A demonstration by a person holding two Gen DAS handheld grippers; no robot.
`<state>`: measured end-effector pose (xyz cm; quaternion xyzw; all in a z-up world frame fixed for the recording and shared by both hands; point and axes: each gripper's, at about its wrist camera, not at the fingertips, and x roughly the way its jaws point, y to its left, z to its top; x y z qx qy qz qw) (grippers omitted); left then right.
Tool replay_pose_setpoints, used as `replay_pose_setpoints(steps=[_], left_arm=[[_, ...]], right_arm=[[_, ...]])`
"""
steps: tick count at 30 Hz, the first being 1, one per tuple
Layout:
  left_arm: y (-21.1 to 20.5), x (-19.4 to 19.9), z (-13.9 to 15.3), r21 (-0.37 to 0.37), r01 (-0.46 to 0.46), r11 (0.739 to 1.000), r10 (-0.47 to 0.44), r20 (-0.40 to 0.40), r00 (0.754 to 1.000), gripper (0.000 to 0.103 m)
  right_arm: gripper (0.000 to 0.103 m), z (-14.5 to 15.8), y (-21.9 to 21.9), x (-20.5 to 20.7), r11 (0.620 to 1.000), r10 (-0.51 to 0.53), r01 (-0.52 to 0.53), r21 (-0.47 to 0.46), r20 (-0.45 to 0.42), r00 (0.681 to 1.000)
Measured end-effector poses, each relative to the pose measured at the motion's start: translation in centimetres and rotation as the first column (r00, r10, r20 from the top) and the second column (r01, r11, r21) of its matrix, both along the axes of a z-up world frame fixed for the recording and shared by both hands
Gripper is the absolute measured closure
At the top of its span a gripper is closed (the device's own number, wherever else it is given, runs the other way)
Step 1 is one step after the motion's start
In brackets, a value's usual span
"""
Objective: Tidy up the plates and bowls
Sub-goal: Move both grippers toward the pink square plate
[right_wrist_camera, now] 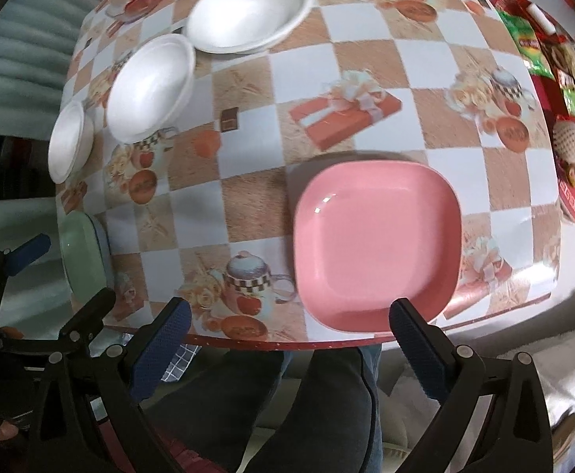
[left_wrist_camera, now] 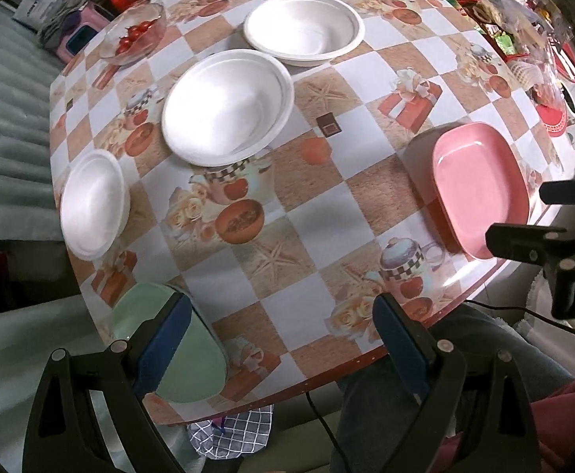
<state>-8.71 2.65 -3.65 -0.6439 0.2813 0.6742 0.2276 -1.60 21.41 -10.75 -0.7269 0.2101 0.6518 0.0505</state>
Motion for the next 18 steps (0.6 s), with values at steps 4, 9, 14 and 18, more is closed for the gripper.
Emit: replay_pose_setpoints(steps=[4, 9, 14, 18], left_arm=[[1.1, 0.3, -0.3, -0.008, 0.020, 1.000, -0.020, 0.009, 1.000, 0.008], [2.3, 0.6, -0.7, -0.018, 0.040, 0.999, -0.040, 0.016, 0.999, 0.008], [3.3, 1.0, -1.1, -0.028, 0.057, 0.998, -0.056, 0.035, 0.998, 0.008], [4.1, 1.2, -1.6, -0.033, 0.070, 0.997, -0.069, 0.049, 0.996, 0.008]], right_arm=[[0.002, -0.3, 1.1, 0.5, 1.000, -0.023, 0.023, -0.001, 0.005, 1.000], [0.002, -0.7, 2.3, 1.1, 0.999, -0.051, 0.051, -0.007, 0.016, 0.999], [0.002, -1.3, 3.4, 1.8, 0.997, -0.077, 0.078, -0.013, 0.033, 0.996], [0.002, -1.6, 4.4, 2.3, 0.995, -0.097, 0.097, -0.012, 0.043, 0.994]])
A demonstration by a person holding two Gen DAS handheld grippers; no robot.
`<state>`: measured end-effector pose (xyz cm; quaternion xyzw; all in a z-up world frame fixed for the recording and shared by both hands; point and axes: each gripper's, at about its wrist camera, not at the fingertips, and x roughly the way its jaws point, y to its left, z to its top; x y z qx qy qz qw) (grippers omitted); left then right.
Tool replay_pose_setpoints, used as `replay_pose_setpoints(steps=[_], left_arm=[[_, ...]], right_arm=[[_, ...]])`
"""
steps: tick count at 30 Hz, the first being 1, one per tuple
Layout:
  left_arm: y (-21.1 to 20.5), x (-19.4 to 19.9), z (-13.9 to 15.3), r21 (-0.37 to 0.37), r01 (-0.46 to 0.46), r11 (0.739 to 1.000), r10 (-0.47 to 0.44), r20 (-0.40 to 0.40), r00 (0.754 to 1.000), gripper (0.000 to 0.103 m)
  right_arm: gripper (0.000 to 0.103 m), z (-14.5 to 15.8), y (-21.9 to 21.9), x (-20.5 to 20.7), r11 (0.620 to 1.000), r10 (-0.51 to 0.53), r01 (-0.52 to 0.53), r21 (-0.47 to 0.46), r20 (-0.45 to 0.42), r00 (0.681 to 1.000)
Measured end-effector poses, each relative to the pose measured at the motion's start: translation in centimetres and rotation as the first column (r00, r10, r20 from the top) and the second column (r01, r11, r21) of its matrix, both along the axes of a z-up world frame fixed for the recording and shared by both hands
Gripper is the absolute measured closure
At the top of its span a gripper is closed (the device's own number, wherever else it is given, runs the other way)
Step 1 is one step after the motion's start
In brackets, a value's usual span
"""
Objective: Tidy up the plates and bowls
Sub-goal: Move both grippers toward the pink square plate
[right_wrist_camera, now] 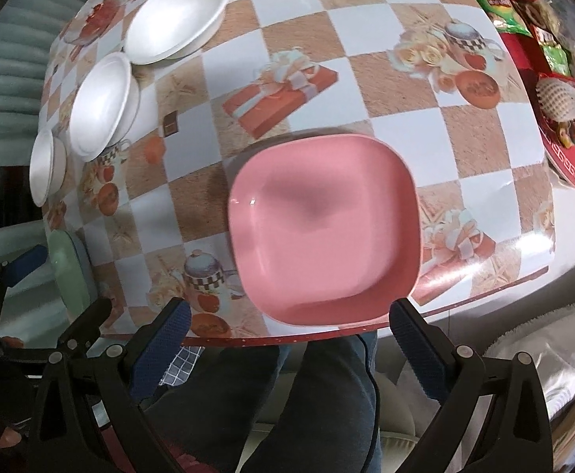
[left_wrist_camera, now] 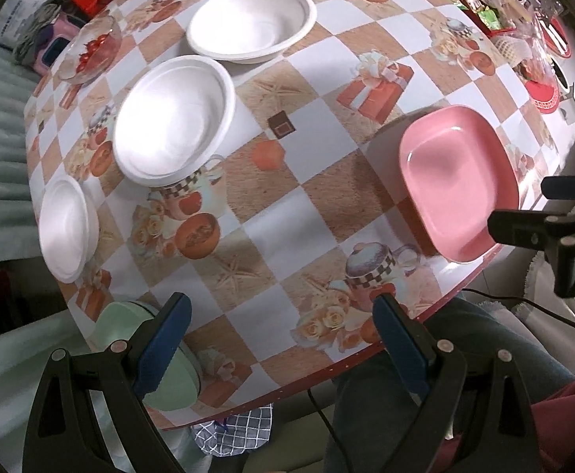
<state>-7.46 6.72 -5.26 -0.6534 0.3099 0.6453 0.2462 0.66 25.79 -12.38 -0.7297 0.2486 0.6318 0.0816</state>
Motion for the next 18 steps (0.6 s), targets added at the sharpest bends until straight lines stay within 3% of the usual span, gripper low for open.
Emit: replay_pose_setpoints(steps=[18], left_arm=[[3.3, -0.2, -2.2, 0.005, -0.037, 0.999, 0.037, 0.108, 0.993, 0.008]], right_arm=[[0.002, -2.7, 4.5, 2.8, 0.994, -0.111, 0.112, -0.011, 0.095, 0.989]])
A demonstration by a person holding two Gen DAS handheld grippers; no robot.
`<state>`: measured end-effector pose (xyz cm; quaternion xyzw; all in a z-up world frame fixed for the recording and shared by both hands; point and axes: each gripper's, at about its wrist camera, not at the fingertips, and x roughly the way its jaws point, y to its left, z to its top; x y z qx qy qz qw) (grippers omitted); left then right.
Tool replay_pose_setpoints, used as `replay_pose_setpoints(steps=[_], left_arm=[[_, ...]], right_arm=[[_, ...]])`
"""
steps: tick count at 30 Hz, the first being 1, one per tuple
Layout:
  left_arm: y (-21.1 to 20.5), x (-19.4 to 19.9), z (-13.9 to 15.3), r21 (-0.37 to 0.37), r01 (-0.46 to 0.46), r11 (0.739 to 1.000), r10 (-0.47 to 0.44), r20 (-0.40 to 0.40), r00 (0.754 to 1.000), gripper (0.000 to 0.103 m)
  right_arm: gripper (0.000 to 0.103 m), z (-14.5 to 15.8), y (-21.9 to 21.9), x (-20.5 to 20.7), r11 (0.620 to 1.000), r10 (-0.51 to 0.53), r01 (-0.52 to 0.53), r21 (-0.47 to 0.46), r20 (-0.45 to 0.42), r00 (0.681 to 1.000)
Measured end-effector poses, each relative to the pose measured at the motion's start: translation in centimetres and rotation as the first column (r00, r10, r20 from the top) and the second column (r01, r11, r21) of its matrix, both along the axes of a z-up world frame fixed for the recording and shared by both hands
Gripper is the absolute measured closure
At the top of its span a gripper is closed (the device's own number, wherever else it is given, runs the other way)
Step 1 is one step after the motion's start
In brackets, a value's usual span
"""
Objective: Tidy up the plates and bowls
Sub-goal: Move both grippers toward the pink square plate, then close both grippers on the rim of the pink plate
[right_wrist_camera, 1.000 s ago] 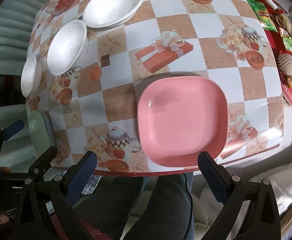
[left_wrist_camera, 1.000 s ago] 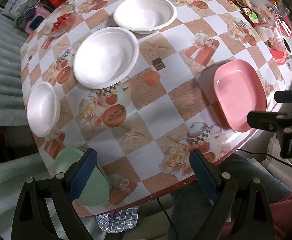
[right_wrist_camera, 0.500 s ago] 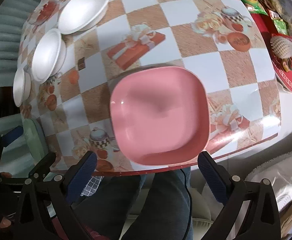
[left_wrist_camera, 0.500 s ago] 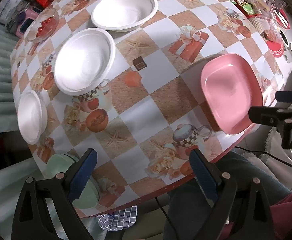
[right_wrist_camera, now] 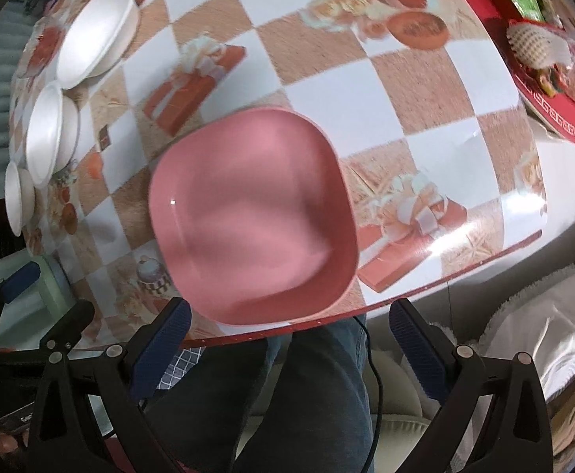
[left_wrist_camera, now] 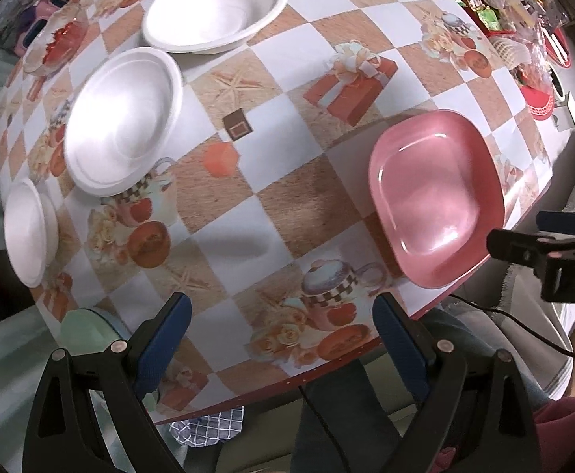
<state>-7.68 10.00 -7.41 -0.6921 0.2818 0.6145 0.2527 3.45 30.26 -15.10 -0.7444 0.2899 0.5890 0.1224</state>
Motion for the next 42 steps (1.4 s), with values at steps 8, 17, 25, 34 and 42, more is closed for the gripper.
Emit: replay_pose_setpoints(steps=[8, 17, 25, 34, 42], left_arm=[[1.2, 0.5, -1.2, 0.005, -0.011, 1.000, 0.010, 0.040, 0.999, 0.008], [2.7, 1.4, -3.7, 0.004, -0.060, 0.998, 0.060, 0.087, 0.994, 0.008], [3.3, 0.9, -6.3, -0.024, -0.087, 0.996, 0.089, 0.060, 0.994, 0.008], [4.6, 0.2, -8.8, -0.030, -0.133, 0.991, 0.135, 0.057, 0.989, 0.008], [5.3, 1.3, -9.8, 0.007, -0.159, 0.987, 0.158, 0.054, 0.986, 0.008]], right_arm=[[0.002, -1.1, 0.9, 0.4, 1.000, -0.003, 0.002, 0.005, 0.020, 1.000], [0.002, -2.9, 2.6, 0.9, 0.999, -0.007, 0.005, 0.047, 0.055, 0.998], [0.002, -3.7, 2.6, -1.8, 0.992, 0.081, -0.084, 0.099, 0.035, 0.996], [0.002, -5.8, 1.9, -4.4, 0.970, 0.186, -0.190, 0.149, 0.043, 0.982], [0.000, -5.7, 1.3, -4.5, 0.966, 0.210, -0.209, 0.149, 0.009, 0.978]])
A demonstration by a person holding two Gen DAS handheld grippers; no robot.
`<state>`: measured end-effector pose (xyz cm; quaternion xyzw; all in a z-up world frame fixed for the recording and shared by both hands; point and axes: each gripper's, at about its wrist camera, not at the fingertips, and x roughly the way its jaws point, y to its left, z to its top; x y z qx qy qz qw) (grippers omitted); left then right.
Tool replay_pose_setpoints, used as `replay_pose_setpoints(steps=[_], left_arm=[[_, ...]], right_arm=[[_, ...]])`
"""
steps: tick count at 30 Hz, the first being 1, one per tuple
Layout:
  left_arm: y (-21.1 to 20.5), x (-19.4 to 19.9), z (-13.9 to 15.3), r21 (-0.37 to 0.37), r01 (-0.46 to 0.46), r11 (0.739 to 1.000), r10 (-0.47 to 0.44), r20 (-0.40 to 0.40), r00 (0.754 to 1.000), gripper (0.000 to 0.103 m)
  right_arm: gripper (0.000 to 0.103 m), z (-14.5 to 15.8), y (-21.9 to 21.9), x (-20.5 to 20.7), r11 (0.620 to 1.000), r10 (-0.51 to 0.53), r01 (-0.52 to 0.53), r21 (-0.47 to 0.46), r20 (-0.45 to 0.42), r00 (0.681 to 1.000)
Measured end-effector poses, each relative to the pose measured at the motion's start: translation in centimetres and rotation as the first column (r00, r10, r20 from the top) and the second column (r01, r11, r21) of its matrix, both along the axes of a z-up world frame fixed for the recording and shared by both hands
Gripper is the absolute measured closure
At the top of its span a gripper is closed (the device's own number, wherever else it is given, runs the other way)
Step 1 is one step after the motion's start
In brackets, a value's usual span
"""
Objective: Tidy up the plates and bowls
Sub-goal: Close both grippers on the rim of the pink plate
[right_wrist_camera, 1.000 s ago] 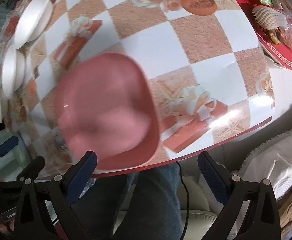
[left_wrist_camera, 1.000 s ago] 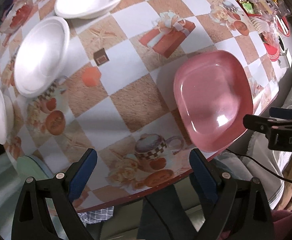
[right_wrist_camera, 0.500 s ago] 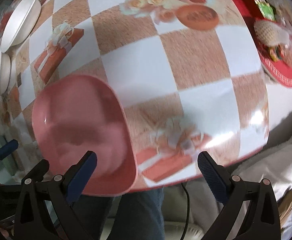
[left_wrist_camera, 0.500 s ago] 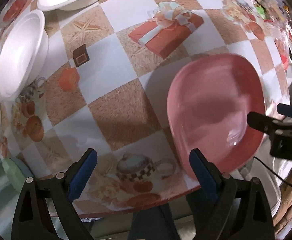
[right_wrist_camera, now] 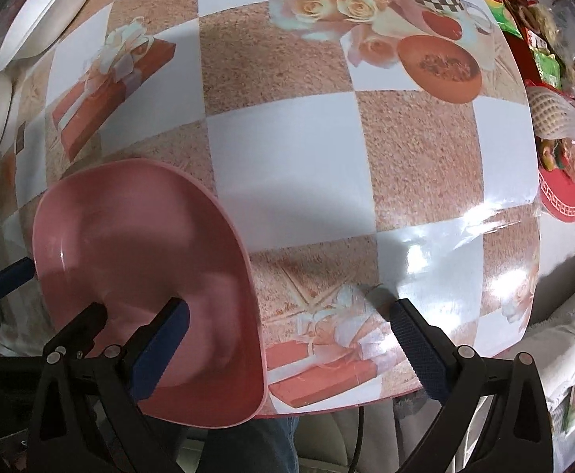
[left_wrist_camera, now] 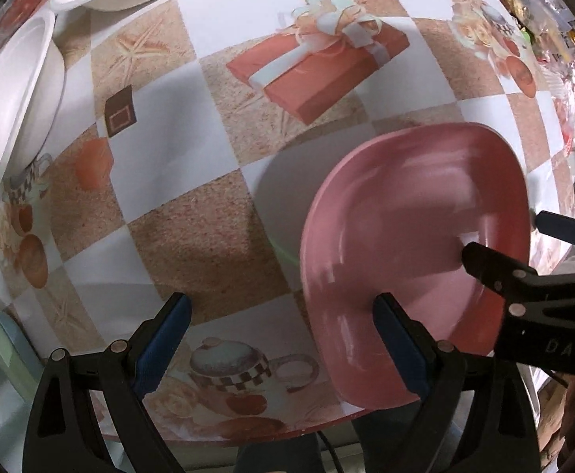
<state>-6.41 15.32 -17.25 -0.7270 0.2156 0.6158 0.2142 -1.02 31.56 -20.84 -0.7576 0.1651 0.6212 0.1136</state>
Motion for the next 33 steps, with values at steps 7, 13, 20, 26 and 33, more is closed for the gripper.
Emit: replay_pose_setpoints(steps=[7, 13, 20, 26, 33], left_arm=[[1.1, 0.8, -0.5, -0.008, -0.019, 1.000, 0.019, -0.003, 1.000, 0.000], [0.8, 0.7, -0.6, 0.000, -0.014, 1.000, 0.014, 0.007, 1.000, 0.001], [2.2, 1.1, 0.4, 0.030, 0.039, 0.999, -0.039, 0.016, 0.999, 0.012], [3.8, 1.9, 1.3, 0.067, 0.046, 0.997, -0.049, 0.037, 0.998, 0.028], [4.9, 2.8, 1.7, 0.087, 0.066, 0.994, -0.073, 0.072, 0.995, 0.044]], right_arm=[[0.000, 0.4, 0.7, 2.3, 1.000, -0.003, 0.004, 0.014, -0.037, 0.999], [0.000, 0.4, 0.8, 2.3, 1.000, 0.005, -0.005, 0.009, -0.023, 1.000], [0.021, 1.6, 0.0, 1.2, 0.997, 0.072, -0.072, 0.010, -0.057, 0.996], [0.052, 2.6, -0.7, 0.6, 0.993, 0.119, -0.121, -0.008, -0.093, 0.989], [0.073, 2.9, -1.0, 0.3, 0.993, 0.051, -0.061, -0.104, -0.100, 0.994]])
